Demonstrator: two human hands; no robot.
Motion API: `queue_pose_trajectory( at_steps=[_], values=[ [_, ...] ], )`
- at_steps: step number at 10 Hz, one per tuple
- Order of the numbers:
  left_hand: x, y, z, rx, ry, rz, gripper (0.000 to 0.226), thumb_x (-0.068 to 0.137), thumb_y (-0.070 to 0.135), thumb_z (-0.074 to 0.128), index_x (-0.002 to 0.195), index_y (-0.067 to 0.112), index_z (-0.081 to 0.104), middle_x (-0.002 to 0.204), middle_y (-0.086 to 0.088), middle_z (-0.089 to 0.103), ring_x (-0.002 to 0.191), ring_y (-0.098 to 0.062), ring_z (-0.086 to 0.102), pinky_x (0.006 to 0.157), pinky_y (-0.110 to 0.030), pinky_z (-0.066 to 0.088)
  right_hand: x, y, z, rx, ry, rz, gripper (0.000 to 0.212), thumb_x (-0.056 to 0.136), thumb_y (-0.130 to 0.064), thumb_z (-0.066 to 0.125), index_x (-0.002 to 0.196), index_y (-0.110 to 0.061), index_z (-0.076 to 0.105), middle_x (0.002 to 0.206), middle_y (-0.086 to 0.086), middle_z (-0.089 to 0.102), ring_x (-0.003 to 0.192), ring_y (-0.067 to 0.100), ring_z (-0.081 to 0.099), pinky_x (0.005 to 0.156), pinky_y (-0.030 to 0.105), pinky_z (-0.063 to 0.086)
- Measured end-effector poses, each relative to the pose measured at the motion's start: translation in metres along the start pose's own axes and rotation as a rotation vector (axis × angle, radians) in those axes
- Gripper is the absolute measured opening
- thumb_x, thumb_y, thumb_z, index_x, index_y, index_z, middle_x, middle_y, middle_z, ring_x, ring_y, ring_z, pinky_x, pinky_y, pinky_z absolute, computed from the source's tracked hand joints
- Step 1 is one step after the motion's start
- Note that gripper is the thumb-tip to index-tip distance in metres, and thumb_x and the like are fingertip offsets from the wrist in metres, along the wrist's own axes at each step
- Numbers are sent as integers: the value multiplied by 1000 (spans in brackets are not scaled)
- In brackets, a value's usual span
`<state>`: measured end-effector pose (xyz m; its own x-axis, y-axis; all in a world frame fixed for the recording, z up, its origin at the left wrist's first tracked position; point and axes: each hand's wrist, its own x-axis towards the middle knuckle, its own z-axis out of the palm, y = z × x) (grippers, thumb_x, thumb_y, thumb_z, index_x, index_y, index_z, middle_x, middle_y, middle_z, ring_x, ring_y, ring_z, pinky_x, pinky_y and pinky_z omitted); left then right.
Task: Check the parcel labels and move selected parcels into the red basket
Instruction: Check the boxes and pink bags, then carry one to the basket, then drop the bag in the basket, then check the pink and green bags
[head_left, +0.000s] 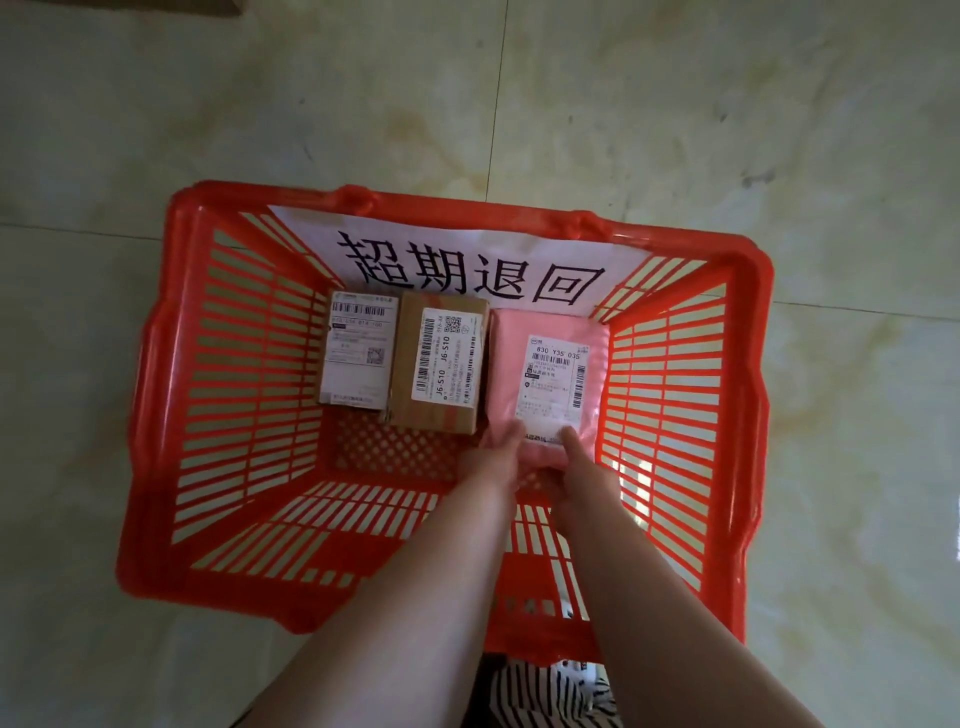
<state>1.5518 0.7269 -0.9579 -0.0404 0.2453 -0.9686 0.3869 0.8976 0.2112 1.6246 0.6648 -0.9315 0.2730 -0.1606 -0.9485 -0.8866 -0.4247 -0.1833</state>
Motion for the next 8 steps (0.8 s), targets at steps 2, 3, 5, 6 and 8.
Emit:
queue_pose_trajectory(
  at_steps=[2,3,5,6,8],
  values=[
    [-77,24,-19,21,46,-73,60,78,55,71,114,8,63,87,-5,63,69,-17,60,62,-30,52,-68,-14,-10,80,-142,50,53,102,-37,47,140,1,46,138,19,57,104,27,65,65,28,54],
    [-158,44,-46,-113,-8,-86,53,84,49,67,115,7,62,84,-2,62,71,-14,59,62,-28,50,-152,-25,-24,202,-197,99,37,103,-16,48,139,-8,48,143,17,53,131,27,53,87,27,52],
    [-337,84,-138,-440,-138,56,37,86,27,67,110,-1,64,105,-14,68,94,-23,65,82,-30,54,-330,-48,-45,67,-422,-27,19,95,-16,60,107,-2,63,95,10,73,78,18,71,77,32,60],
    [-410,105,-183,-539,-66,159,20,89,21,66,100,5,63,96,-10,68,85,-18,66,82,-31,54,-412,-57,-48,-79,-520,-110,18,91,-15,67,105,-4,66,76,6,77,65,15,75,61,26,62],
    [-579,83,-298,-855,4,382,6,95,16,57,93,16,63,91,-2,67,79,-11,62,74,-23,51,-602,-34,-40,-355,-771,-312,7,94,-9,63,99,-11,67,77,1,72,79,15,67,69,22,56]
  ],
)
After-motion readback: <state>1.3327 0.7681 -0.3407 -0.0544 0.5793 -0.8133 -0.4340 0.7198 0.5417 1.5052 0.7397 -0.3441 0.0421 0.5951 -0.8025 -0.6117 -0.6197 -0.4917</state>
